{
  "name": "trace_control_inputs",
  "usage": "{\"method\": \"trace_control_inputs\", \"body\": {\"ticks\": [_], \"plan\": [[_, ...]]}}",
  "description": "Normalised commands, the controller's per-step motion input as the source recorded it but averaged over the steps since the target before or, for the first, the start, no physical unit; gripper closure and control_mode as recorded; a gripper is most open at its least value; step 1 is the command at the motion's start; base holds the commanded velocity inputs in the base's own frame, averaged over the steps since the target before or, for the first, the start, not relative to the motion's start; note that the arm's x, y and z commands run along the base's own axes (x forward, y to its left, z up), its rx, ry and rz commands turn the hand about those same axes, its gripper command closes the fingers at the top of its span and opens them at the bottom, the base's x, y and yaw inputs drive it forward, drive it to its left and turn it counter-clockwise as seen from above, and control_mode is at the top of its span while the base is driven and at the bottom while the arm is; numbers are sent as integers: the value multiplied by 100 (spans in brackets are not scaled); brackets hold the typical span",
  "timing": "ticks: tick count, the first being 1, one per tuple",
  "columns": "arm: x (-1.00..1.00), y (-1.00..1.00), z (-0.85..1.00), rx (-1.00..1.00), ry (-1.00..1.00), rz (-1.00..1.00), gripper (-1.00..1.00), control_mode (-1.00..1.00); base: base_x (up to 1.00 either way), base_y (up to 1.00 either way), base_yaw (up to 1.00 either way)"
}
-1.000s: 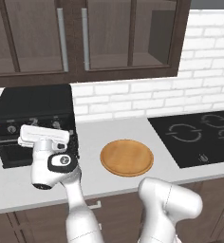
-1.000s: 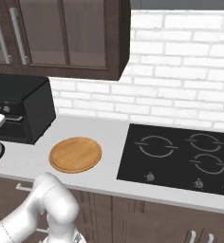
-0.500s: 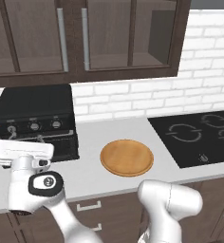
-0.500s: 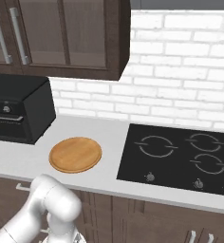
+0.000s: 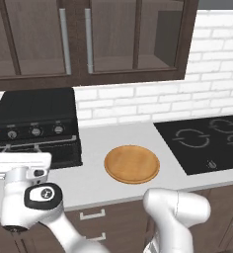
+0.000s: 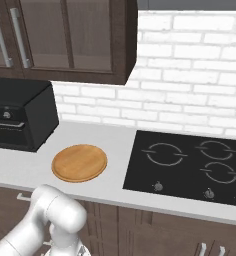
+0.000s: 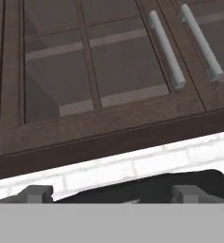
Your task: Pick up the kebab skewer and baguette bread, and place them inside the toaster oven. Close the toaster oven door and start by setting the timer.
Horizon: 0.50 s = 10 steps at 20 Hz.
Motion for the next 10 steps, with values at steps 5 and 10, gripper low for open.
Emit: {"method": "trace_control_inputs", "body": {"ticks": [5, 10], "plan": [[5, -14, 0, -9, 10, 0, -100, -100, 0, 0, 0], [25, -16, -1, 0, 0, 0, -100, -100, 0, 0, 0]]}}
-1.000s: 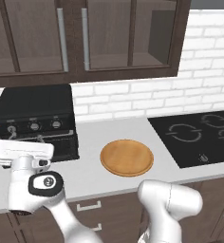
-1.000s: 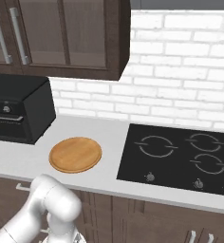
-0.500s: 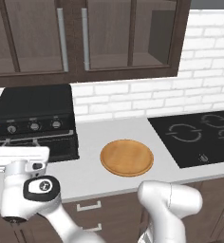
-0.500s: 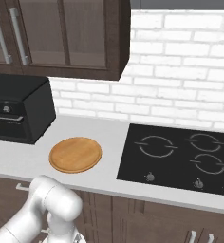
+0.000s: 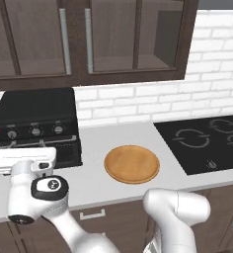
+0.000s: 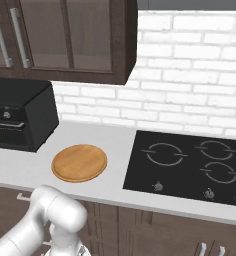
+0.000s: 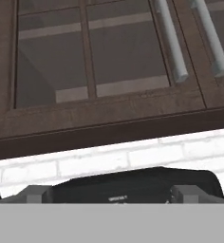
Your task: Pick up the kebab skewer and baguette bread, and place them inside the toaster oven. Close the toaster oven door and start by setting the timer.
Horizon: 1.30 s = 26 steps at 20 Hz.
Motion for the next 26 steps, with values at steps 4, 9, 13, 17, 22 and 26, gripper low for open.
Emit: {"method": "trace_control_inputs", "body": {"ticks": [4, 9, 13, 17, 22, 26], "plan": [[27, 0, -9, 0, 0, 0, -100, -100, 0, 0, 0], [21, 1, -21, -7, 0, 0, -100, -100, 0, 0, 0], [7, 21, -19, -10, 0, 0, -100, -100, 0, 0, 0], [13, 38, -9, -8, 0, 0, -100, -100, 0, 0, 0], [19, 16, 0, -5, 0, 0, -100, -100, 0, 0, 0], [20, 2, -2, -3, 0, 0, -100, -100, 0, 0, 0]]}}
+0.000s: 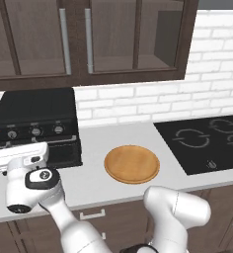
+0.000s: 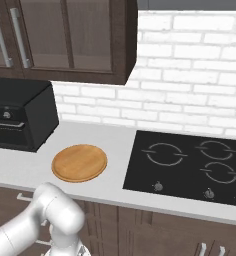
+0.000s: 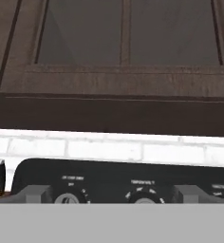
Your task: Pick up the kebab skewer and baguette bread, and place them inside the toaster oven. Close the toaster oven door and start by setting the timer.
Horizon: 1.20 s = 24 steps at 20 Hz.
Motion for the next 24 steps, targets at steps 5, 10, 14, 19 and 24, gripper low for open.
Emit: {"method": "trace_control_inputs", "body": {"ticks": [5, 10, 14, 19, 24], "plan": [[23, 0, -9, -2, 0, 0, -100, -100, 0, 0, 0], [23, 8, -12, -1, 0, 0, -100, -100, 0, 0, 0], [23, 17, -14, 0, 0, -1, -100, -100, 0, 0, 0], [22, 23, -15, 0, 0, -1, -100, -100, 0, 0, 0], [13, 24, -9, 0, 0, -2, -100, -100, 0, 0, 0]]}}
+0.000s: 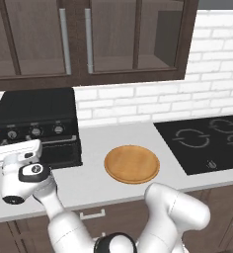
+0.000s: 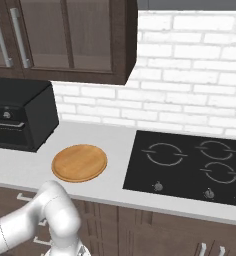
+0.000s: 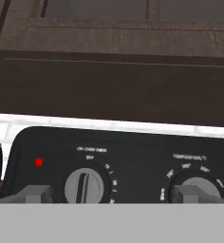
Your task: Pick up the kebab skewer and baguette bread, and place them inside the toaster oven. Close the toaster oven door and start by setting the timer.
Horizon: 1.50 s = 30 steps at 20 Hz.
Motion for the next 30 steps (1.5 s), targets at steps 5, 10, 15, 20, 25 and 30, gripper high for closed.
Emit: {"method": "trace_control_inputs", "body": {"ticks": [5, 10, 15, 20, 25, 30], "plan": [[11, 6, 0, 0, -1, -3, -100, -100, 0, 0, 0], [11, 0, 0, 0, 0, -4, -100, -100, 0, 0, 0], [10, 5, 0, 0, 0, -3, -100, -100, 0, 0, 0], [13, 16, 0, 0, 0, -3, -100, -100, 0, 0, 0], [4, 16, 0, 0, -1, -2, -100, -100, 0, 0, 0], [3, 10, -1, 0, 0, -3, -100, -100, 0, 0, 0]]}}
